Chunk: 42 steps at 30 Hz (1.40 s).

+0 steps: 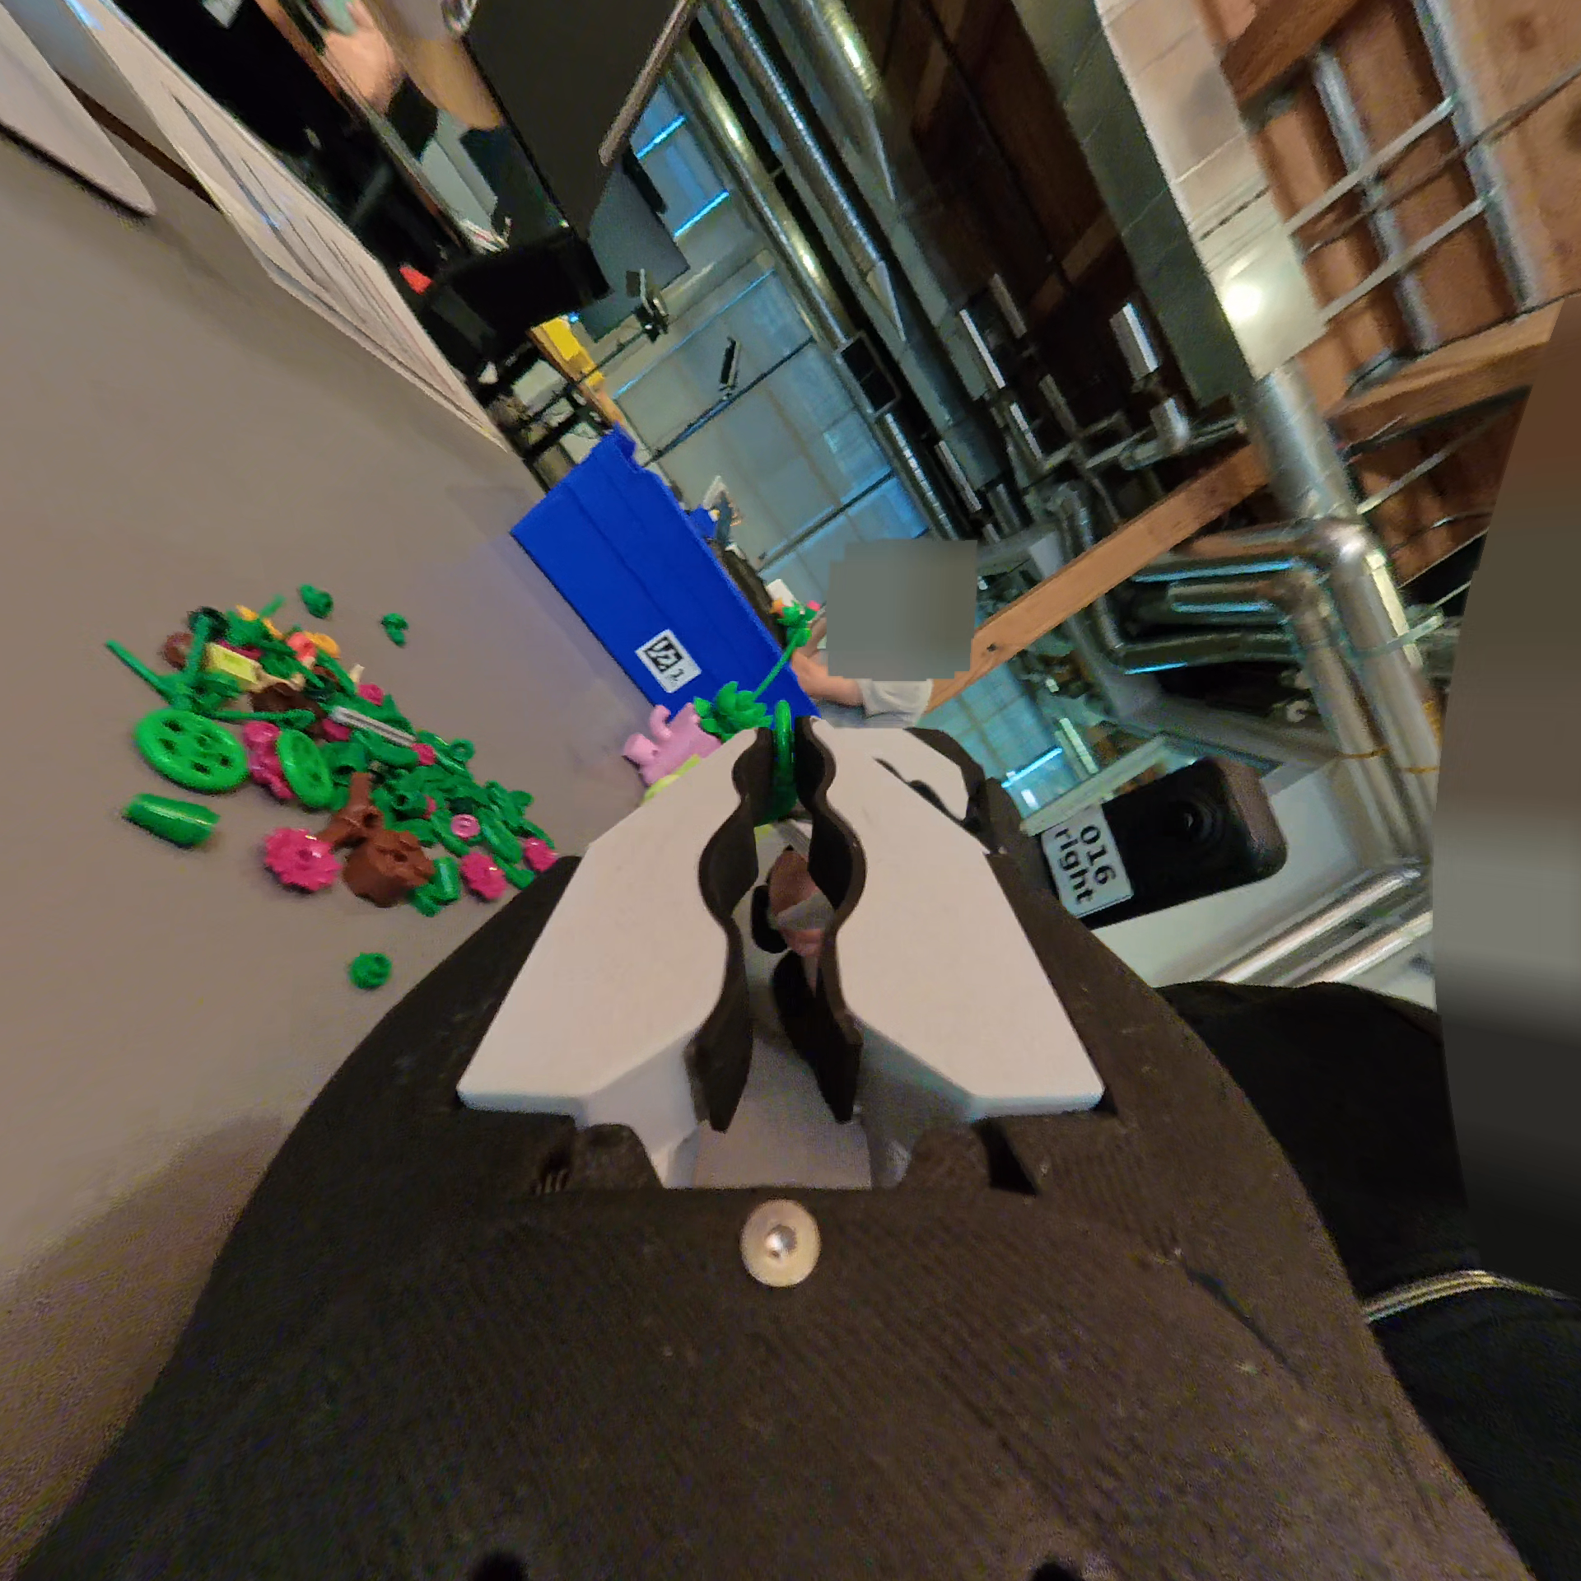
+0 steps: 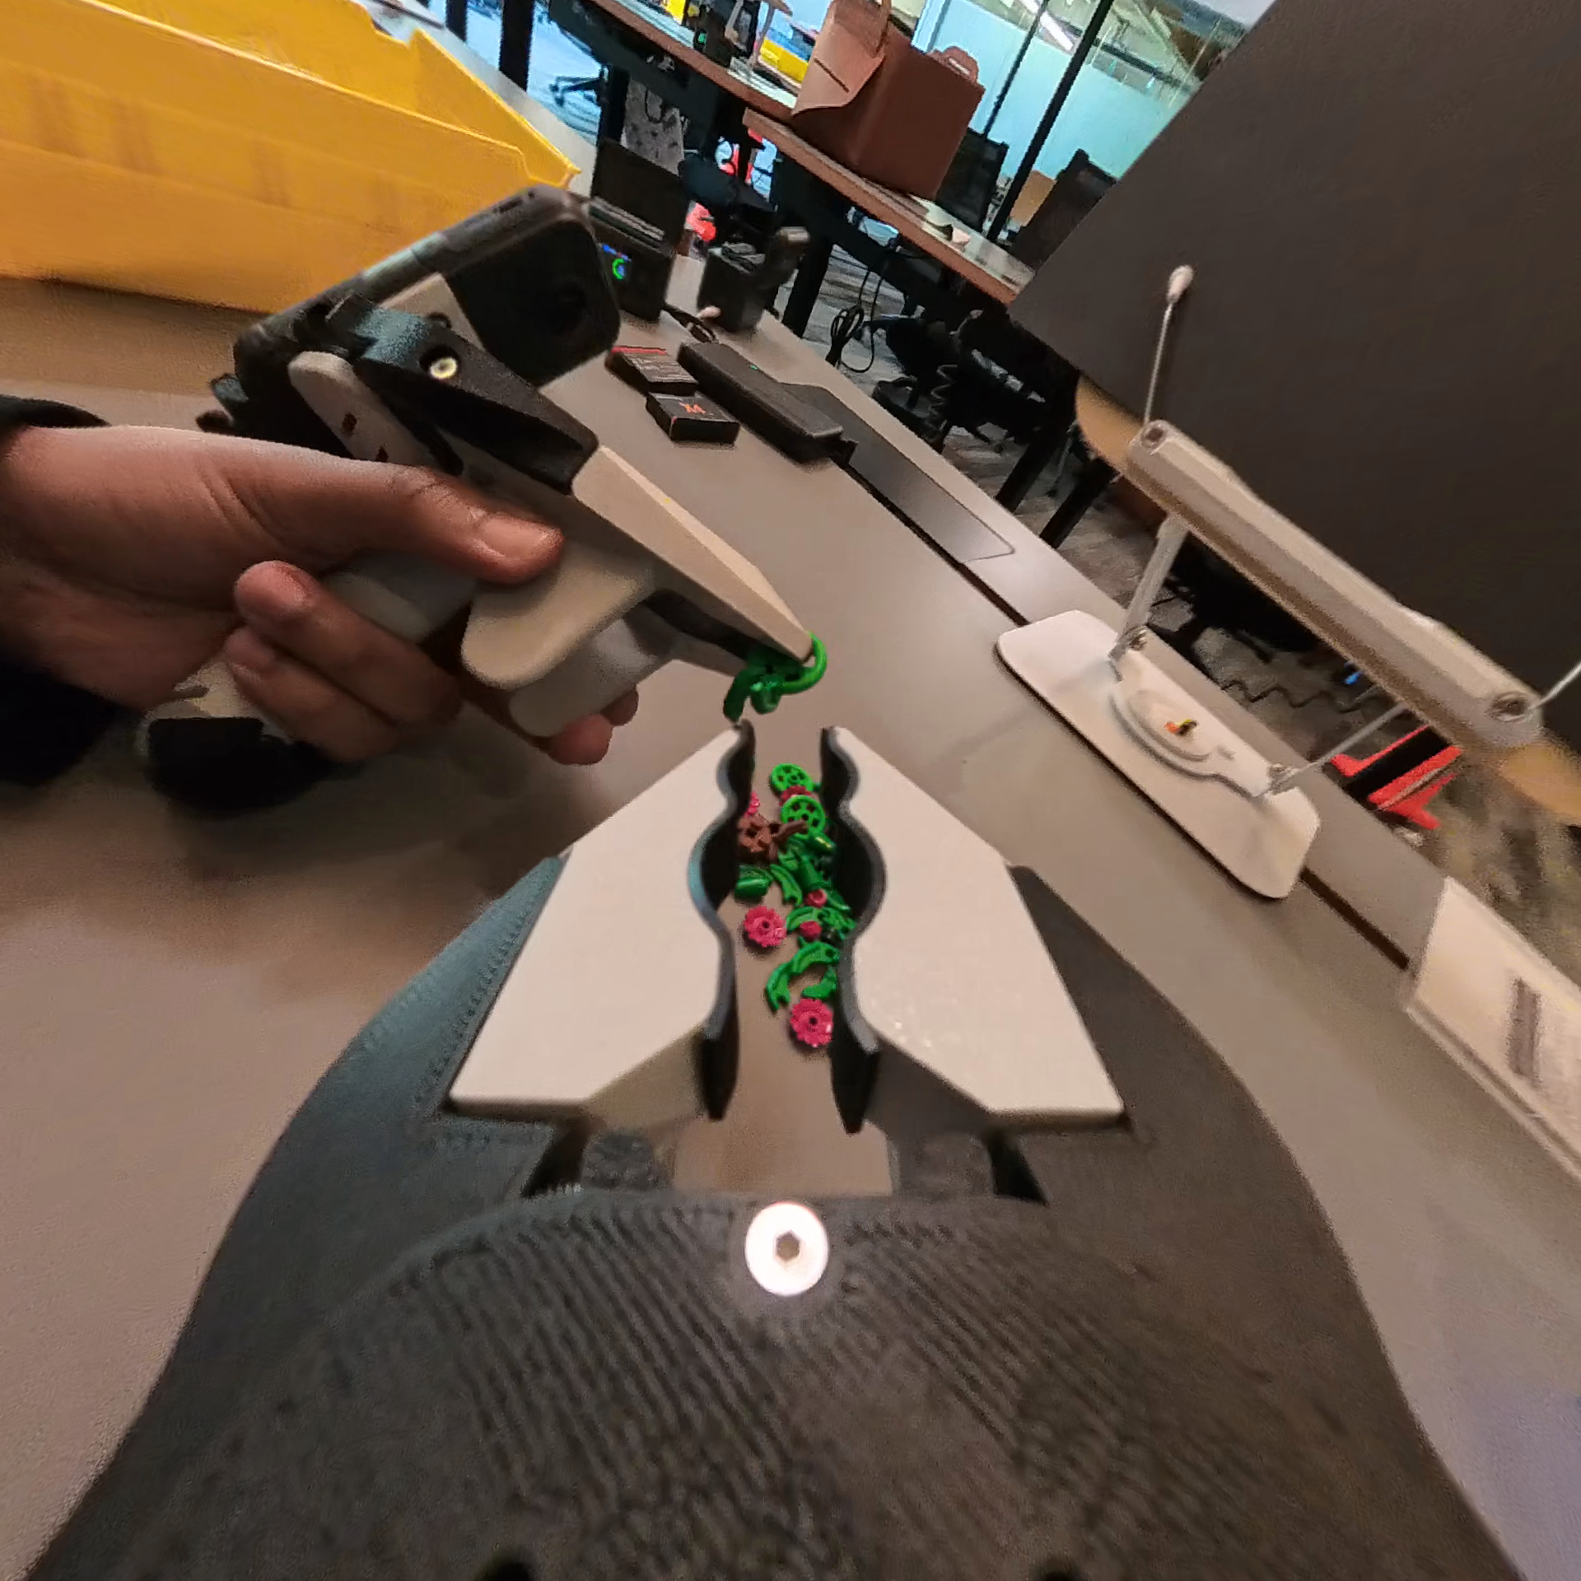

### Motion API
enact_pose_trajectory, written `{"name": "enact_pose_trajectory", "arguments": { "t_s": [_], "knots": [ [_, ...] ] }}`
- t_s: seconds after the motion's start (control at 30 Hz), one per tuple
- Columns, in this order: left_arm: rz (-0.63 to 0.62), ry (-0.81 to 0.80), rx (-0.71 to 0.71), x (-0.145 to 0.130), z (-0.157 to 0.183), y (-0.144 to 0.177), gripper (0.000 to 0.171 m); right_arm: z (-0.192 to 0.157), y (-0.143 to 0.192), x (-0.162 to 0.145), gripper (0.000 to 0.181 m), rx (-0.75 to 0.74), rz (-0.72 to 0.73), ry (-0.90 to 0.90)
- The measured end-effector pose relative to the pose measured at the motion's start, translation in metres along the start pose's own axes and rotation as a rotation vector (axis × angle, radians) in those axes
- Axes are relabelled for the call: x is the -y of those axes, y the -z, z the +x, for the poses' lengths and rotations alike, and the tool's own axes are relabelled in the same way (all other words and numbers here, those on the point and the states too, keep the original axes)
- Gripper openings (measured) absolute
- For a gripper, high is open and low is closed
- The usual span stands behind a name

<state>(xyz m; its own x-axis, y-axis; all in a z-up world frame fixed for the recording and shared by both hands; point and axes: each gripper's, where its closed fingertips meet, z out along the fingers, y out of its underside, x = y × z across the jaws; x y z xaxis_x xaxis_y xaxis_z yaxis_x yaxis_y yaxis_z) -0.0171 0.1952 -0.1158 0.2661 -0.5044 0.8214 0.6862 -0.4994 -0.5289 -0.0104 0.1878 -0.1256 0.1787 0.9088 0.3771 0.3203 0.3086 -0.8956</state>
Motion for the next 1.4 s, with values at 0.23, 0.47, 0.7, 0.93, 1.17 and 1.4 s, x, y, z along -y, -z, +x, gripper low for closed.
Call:
{"name": "enact_pose_trajectory", "arguments": {
  "t_s": [0.23, 0.47, 0.7, 0.93, 1.17, 1.4],
  "knots": [
    [0.026, 0.061, -0.037, -0.002, 0.007, -0.003, 0.000, -0.001, 0.005, 0.007, 0.006, -0.028, 0.028, 0.081],
    [0.027, 0.101, -0.050, -0.005, 0.005, -0.004, 0.000, -0.006, 0.006, 0.012, 0.000, -0.027, 0.044, 0.128],
    [-0.021, 0.070, -0.043, -0.009, 0.007, -0.005, 0.000, -0.006, 0.005, 0.009, 0.000, -0.036, 0.012, 0.146],
    [-0.084, 0.014, -0.054, -0.016, 0.013, -0.008, 0.001, -0.006, 0.016, 0.015, 0.001, 0.297, 0.100, -0.379],
    [-0.038, 0.036, -0.108, -0.001, 0.017, 0.001, 0.000, -0.004, 0.021, 0.017, 0.000, 0.447, 0.157, -0.576],
    [0.022, -0.024, -0.036, 0.016, 0.006, 0.013, 0.000, 0.016, -0.013, -0.062, 0.000, 0.121, -0.235, -0.446]
  ]
}}
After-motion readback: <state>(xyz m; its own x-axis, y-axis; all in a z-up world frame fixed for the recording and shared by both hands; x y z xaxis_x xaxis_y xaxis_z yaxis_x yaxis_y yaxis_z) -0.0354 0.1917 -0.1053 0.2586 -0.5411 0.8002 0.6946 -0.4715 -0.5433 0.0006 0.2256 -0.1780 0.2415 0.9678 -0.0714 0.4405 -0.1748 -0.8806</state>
